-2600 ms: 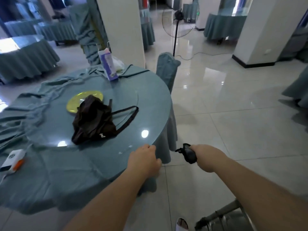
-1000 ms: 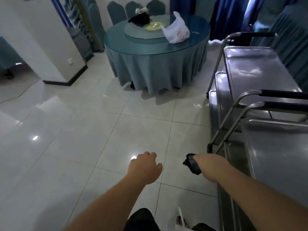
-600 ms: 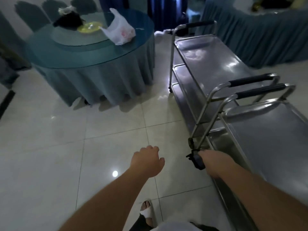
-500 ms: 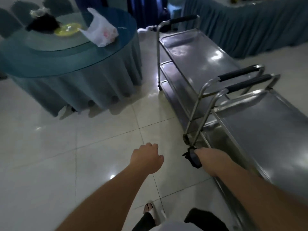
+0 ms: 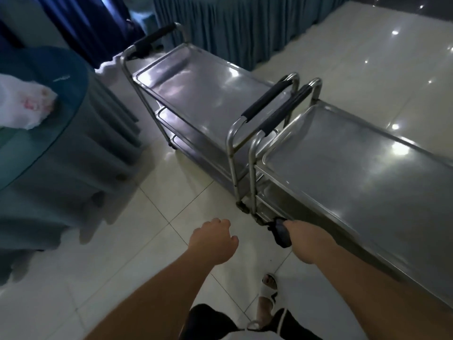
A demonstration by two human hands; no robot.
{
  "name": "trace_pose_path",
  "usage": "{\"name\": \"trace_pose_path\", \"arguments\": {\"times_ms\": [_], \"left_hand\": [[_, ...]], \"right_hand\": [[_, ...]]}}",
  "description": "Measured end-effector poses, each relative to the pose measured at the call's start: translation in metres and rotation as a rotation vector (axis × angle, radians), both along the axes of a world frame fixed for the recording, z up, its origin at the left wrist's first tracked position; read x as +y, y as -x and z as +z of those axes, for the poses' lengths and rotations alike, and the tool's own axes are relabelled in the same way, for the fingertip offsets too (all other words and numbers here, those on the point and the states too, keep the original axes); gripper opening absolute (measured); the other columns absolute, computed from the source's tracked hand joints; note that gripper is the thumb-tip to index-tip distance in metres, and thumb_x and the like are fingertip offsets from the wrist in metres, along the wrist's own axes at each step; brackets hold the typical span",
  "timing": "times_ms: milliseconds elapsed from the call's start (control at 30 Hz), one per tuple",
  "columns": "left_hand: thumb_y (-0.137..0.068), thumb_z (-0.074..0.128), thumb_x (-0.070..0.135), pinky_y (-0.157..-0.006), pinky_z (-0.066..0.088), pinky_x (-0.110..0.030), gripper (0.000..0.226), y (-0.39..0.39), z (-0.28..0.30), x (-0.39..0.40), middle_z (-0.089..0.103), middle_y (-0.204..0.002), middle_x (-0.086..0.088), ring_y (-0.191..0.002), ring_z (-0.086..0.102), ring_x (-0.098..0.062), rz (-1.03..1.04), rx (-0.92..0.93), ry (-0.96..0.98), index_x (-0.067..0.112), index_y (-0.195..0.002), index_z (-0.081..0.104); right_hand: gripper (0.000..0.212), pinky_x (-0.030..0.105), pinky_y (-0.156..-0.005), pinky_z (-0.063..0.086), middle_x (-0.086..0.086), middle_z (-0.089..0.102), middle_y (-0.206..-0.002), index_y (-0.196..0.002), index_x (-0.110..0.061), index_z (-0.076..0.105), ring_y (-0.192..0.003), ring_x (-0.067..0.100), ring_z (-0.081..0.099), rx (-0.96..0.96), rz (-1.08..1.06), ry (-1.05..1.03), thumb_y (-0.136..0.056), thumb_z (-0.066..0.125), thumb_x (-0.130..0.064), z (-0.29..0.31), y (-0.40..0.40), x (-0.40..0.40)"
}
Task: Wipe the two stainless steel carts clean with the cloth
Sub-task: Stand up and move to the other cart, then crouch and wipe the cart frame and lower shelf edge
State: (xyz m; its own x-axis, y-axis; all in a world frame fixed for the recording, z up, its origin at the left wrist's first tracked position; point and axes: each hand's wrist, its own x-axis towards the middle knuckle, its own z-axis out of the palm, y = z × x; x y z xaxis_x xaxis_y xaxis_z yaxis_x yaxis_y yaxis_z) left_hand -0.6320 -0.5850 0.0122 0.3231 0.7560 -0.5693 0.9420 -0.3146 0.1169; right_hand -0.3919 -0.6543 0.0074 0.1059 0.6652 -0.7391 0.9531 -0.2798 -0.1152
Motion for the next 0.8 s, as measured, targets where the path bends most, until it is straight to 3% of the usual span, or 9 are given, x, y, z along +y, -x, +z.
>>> {"name": "trace_pose_path", "arguments": {"times_ms": [100,200,333,467,600,733,800], "left_hand": [[-0.104,0.043,0.053,-0.104,0.044,-0.043,0.058,-0.012,-0.008,0.030,0.052,-0.148,-0.002,-0.131,0.052,-0.025,-0.029,0.010,0.031,0.024,-0.154,0.044],[-0.103,0.043,0.054,-0.106,0.045,-0.043,0.060,-0.021,-0.022,0.060,0.050,-0.152,-0.002,-0.134,0.052,-0.026,-0.040,0.001,0.087,0.026,-0.156,0.042],[-0.101,0.045,0.055,-0.109,0.047,-0.044,0.062,-0.033,-0.048,0.101,0.047,-0.156,-0.001,-0.135,0.052,-0.026,-0.049,-0.035,0.160,0.029,-0.158,0.041],[-0.102,0.049,0.052,-0.111,0.047,-0.045,0.063,-0.038,-0.085,0.141,0.046,-0.158,-0.004,-0.136,0.051,-0.027,-0.098,-0.064,0.263,0.026,-0.158,0.040],[-0.100,0.052,0.052,-0.112,0.046,-0.043,0.063,-0.045,-0.135,0.177,0.047,-0.158,-0.002,-0.137,0.052,-0.026,-0.164,-0.074,0.307,0.028,-0.157,0.041],[-0.099,0.055,0.055,-0.102,0.050,-0.035,0.065,-0.056,-0.192,0.201,0.048,-0.157,0.002,-0.122,0.060,-0.019,-0.172,-0.102,0.318,0.032,-0.158,0.039],[-0.097,0.057,0.054,-0.082,0.050,-0.025,0.064,-0.063,-0.222,0.209,0.053,-0.150,0.004,-0.099,0.061,-0.007,-0.167,-0.124,0.299,0.034,-0.156,0.042]], "right_hand": [[0.058,0.038,-0.112,0.040,0.013,0.042,-0.155,-0.158,-0.014,0.028,-0.139,0.031,0.046,0.062,-0.125,0.031,-0.105,0.050,-0.011,-0.007,-0.014,0.016],[0.043,0.035,-0.098,0.045,0.012,0.056,-0.138,-0.146,-0.013,0.044,-0.123,0.028,0.057,0.112,-0.243,-0.036,-0.104,0.048,-0.014,-0.022,-0.025,0.024],[0.049,0.036,-0.103,0.048,0.005,0.058,-0.139,-0.146,-0.021,0.044,-0.125,0.025,0.059,0.114,-0.379,-0.028,-0.099,0.057,-0.015,-0.051,-0.023,0.027],[0.048,0.035,-0.096,0.051,0.006,0.060,-0.134,-0.142,-0.021,0.046,-0.118,0.025,0.061,0.113,-0.532,-0.021,-0.097,0.057,-0.011,-0.077,-0.009,0.042],[0.048,0.037,-0.111,0.042,0.012,0.053,-0.147,-0.151,-0.015,0.044,-0.133,0.027,0.053,0.165,-0.701,0.063,-0.104,0.053,-0.016,-0.115,0.006,0.067],[0.066,0.044,-0.108,0.047,0.012,0.053,-0.147,-0.159,-0.024,0.032,-0.131,0.032,0.054,0.159,-0.808,0.001,-0.100,0.057,-0.010,-0.153,0.017,0.087],[0.068,0.045,-0.103,0.050,0.012,0.056,-0.142,-0.158,-0.025,0.033,-0.126,0.034,0.057,0.131,-0.819,-0.075,-0.097,0.056,-0.007,-0.174,0.019,0.094]]}}
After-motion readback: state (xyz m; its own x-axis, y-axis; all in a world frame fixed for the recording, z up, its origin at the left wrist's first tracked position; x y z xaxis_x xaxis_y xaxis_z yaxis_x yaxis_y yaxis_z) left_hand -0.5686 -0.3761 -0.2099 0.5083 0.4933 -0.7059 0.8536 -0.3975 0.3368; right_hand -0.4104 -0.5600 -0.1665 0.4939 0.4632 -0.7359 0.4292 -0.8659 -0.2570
